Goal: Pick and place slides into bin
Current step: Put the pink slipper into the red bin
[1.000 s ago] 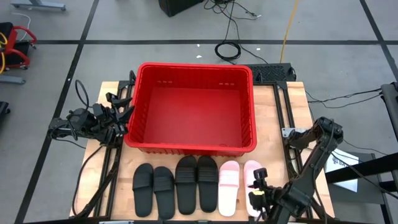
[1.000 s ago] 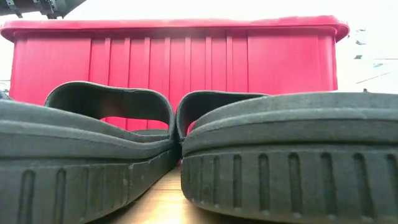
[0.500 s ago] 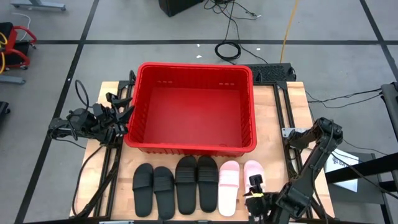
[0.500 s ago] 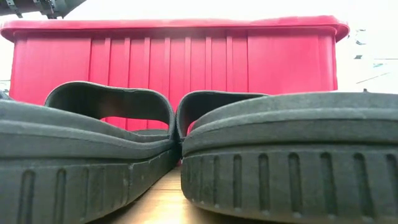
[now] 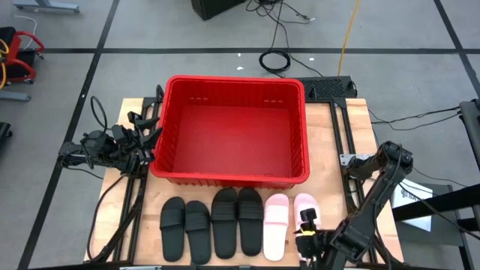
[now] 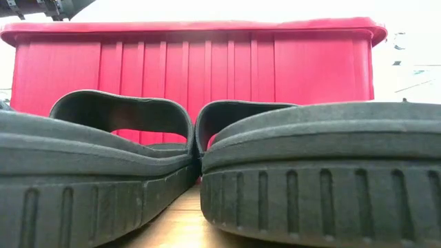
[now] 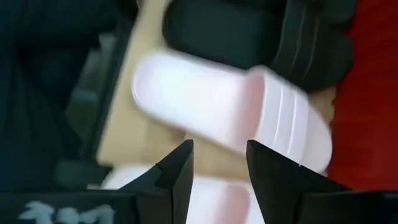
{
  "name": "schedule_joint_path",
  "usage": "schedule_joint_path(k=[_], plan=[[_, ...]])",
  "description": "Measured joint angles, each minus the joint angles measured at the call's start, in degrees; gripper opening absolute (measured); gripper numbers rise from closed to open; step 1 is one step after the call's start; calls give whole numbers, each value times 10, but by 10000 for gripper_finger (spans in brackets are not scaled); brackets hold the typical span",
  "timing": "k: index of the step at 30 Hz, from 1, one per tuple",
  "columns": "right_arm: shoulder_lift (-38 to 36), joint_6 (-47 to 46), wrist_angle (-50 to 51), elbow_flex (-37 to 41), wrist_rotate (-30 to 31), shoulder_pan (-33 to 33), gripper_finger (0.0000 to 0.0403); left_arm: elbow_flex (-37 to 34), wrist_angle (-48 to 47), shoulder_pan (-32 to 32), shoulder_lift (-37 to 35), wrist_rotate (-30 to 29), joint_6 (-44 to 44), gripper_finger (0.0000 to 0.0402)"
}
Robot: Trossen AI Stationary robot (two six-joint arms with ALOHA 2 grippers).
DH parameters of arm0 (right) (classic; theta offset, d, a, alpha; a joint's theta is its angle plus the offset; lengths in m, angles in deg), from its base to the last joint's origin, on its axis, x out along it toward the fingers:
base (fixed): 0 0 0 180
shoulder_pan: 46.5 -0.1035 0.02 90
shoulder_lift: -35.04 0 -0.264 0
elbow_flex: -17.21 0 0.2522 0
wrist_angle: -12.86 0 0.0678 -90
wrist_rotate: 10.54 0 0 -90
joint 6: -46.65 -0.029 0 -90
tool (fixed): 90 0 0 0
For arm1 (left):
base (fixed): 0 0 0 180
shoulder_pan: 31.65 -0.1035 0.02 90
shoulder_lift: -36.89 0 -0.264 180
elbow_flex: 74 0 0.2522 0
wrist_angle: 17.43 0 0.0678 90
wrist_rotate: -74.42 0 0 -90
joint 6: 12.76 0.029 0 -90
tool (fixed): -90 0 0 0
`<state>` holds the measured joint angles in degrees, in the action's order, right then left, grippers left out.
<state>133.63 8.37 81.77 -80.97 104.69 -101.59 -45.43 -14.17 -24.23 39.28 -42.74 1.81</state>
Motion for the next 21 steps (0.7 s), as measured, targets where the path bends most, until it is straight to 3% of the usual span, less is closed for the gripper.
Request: schedule_joint_path(k=[12, 21], plan=[[0, -51, 14, 111, -90, 20, 139, 0, 0, 0, 0, 0, -3, 189], [0, -66, 18, 143, -102, 28, 139, 0, -2, 0, 0, 0, -2, 189]])
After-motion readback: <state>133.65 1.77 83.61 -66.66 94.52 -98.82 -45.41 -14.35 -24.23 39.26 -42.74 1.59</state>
